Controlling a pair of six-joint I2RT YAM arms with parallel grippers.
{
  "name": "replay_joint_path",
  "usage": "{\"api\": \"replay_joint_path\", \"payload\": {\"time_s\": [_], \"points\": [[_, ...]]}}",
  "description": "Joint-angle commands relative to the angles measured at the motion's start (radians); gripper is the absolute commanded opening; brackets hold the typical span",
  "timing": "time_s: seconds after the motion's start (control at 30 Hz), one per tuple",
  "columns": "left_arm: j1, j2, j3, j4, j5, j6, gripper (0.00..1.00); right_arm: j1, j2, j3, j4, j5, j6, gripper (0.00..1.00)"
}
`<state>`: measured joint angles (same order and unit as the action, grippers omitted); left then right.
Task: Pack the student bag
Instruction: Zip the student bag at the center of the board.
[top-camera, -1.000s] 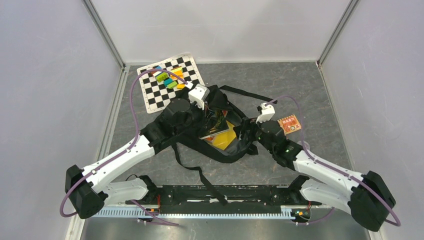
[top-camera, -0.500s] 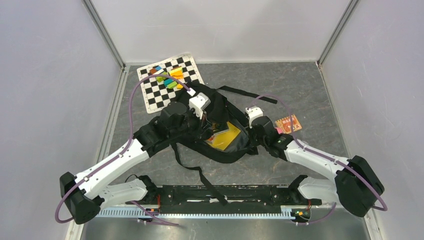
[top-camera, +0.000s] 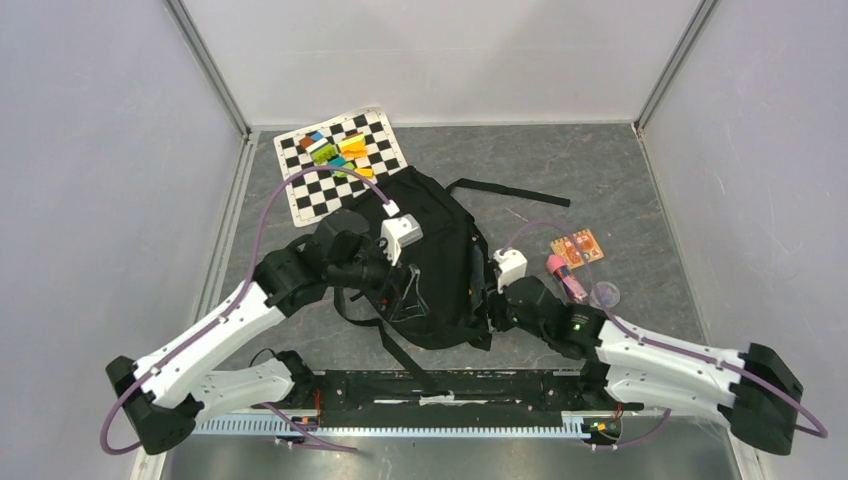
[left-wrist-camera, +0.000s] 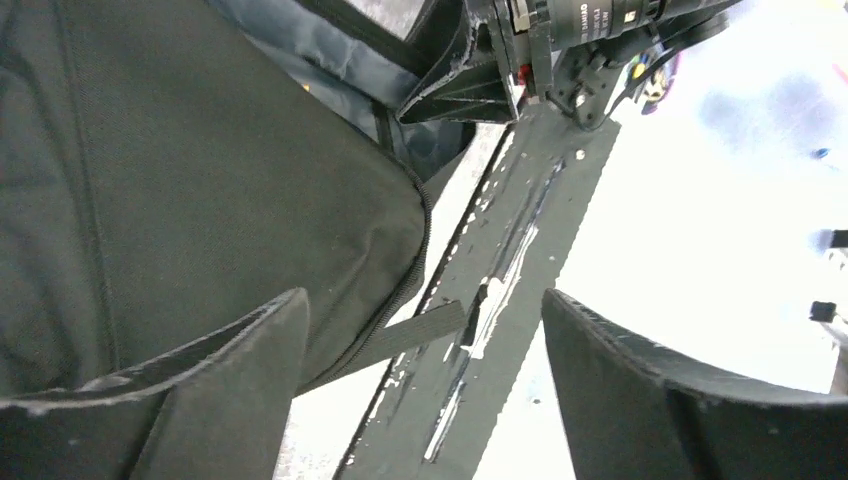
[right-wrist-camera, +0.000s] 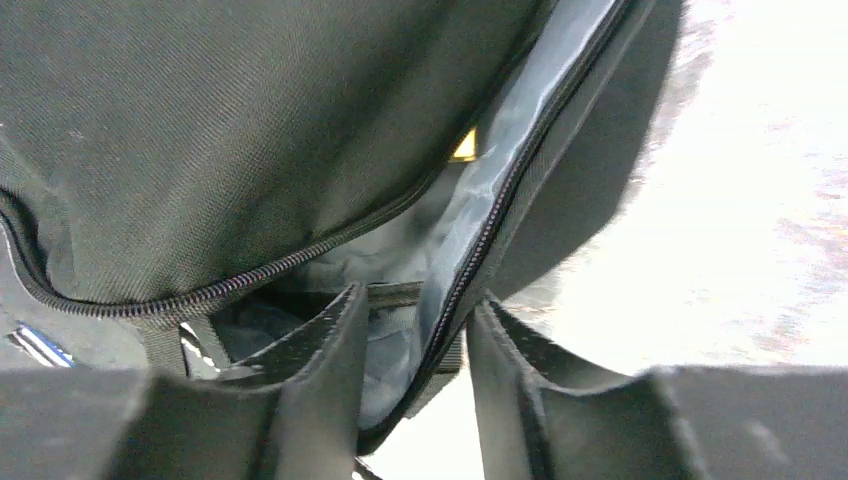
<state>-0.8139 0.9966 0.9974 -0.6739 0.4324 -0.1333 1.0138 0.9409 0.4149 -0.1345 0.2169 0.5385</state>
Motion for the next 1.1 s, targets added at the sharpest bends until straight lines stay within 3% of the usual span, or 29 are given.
{"api": "replay_joint_path", "payload": {"time_s": [0.0, 0.1, 0.23, 0.37, 0.67, 0.83, 1.07], "points": [[-0.002, -0.066, 0.13, -0.013, 0.011, -0.058, 0.97, 0.004, -0.131, 0.095, -0.179, 0.158, 0.032, 0.56], [-0.001, -0.029, 0.194, 0.038, -0.055, -0.102, 1.0, -0.016, -0.162, 0.172, -0.28, 0.22, -0.047, 0.71], [0.007, 0.096, 0.257, 0.043, -0.259, -0.123, 1.0, -0.143, -0.126, 0.258, -0.292, 0.138, -0.184, 0.76], [0.048, 0.243, 0.275, 0.083, -0.333, -0.101, 1.0, -0.295, -0.015, 0.332, -0.229, -0.014, -0.289, 0.72], [0.074, 0.521, 0.37, 0.149, -0.417, 0.066, 1.0, -0.443, 0.356, 0.54, -0.071, -0.178, -0.387, 0.55], [0.074, 0.623, 0.432, 0.152, -0.49, 0.122, 1.0, -0.46, 0.523, 0.66, -0.047, -0.258, -0.423, 0.57], [0.075, 0.658, 0.392, 0.199, -0.519, 0.064, 0.78, -0.465, 0.641, 0.714, -0.012, -0.305, -0.414, 0.51]]}}
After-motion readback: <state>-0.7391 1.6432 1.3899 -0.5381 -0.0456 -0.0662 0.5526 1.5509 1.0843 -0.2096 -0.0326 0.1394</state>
